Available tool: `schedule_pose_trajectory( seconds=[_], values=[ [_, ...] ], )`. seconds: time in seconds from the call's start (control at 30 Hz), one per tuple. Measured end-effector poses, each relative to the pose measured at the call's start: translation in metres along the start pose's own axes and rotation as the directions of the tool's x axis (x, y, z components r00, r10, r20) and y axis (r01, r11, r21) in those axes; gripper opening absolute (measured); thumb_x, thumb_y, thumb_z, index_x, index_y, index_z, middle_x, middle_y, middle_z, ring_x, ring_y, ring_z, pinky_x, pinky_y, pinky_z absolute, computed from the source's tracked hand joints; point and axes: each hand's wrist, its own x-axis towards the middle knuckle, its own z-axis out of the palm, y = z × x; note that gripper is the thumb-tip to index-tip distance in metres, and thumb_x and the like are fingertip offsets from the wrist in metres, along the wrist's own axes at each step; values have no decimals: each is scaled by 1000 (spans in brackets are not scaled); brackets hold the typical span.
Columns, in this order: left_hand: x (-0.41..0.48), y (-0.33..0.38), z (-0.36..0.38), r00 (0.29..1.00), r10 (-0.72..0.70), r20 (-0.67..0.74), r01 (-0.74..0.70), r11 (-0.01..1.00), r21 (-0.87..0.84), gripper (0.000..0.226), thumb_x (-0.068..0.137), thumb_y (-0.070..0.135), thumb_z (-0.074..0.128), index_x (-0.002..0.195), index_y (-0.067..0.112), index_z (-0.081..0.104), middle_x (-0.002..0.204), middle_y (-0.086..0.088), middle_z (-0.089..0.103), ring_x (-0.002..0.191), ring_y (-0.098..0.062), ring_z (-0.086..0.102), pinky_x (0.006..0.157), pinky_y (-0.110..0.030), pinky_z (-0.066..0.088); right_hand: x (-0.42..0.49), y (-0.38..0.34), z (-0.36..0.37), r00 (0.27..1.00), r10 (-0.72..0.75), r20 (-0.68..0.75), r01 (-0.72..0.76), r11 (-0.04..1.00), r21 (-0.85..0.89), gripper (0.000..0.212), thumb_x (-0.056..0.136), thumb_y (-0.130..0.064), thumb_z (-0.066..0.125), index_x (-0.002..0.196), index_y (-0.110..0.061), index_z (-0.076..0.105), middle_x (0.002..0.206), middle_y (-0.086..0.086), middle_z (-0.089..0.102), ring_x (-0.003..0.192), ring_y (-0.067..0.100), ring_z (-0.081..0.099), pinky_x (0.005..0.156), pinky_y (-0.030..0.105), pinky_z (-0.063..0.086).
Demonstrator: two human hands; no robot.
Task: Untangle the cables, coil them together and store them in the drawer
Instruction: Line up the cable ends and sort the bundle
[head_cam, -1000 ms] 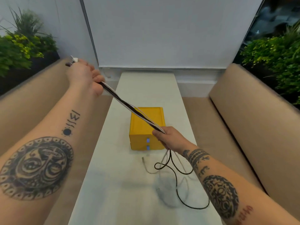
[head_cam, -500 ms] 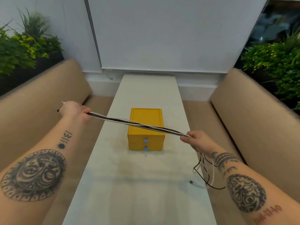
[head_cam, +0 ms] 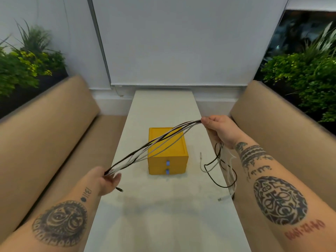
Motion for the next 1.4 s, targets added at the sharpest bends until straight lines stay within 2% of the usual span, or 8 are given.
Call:
schedule_pose_trajectory(
  seconds=[0.13,0.23,0.33,0.47,0.6,0.67,0.77,1.4],
  values=[
    [14,-22,-25,990,-140,26,114,887,447,29,102,23,43,102,5,65,72,-18,73,58,-34,71,68,-40,56,-4,-33,11,997,-8,73,16,994,-110,43,88,-47,70,61,-22,49,53,1,32,44,14,23,42,24,17],
    [9,-31,-30,984,-177,-6,144,781,608,57,99,36,59,147,9,44,143,-22,54,119,-45,59,77,-55,52,-5,-57,23,990,-5,140,40,969,-245,42,90,-49,68,67,-17,52,55,3,36,45,16,27,41,23,24],
    [-21,-21,-3,984,76,162,-161,772,615,73,97,52,58,157,21,30,167,-2,18,152,-34,18,105,-64,33,-2,-69,43,980,33,194,43,925,-378,48,84,-58,68,68,-15,53,56,6,41,49,19,32,46,28,28],
    [-99,10,74,610,174,773,-659,654,373,121,56,99,52,153,29,39,158,12,39,149,-12,28,121,-50,20,5,-71,69,975,65,213,54,858,-510,46,84,-59,69,60,-21,59,45,-12,50,46,17,40,51,32,34],
    [-163,8,125,315,180,932,-931,250,266,41,95,54,59,129,30,60,109,10,70,107,-6,67,102,-35,47,9,-75,68,966,82,244,46,878,-476,40,88,-52,68,65,-20,64,51,0,44,46,18,34,48,31,29],
    [-168,5,135,319,201,926,-940,191,282,11,100,34,60,108,29,67,72,5,56,64,-12,60,72,-29,53,7,-77,59,959,99,267,25,906,-423,43,89,-49,68,62,-18,58,53,5,41,46,19,31,45,30,26],
    [-165,17,133,300,214,930,-952,135,276,14,100,26,57,92,21,67,58,3,39,50,-12,34,47,-25,32,3,-74,49,945,97,311,23,932,-361,47,92,-56,61,67,-17,54,56,4,38,47,18,28,43,28,24],
    [-104,94,109,396,809,435,-917,325,232,31,97,36,62,69,22,62,41,16,44,50,-13,33,50,-27,26,4,22,-6,999,46,-12,-45,848,-529,37,97,-49,57,76,-18,61,54,-10,48,45,8,43,50,25,38]
  ],
)
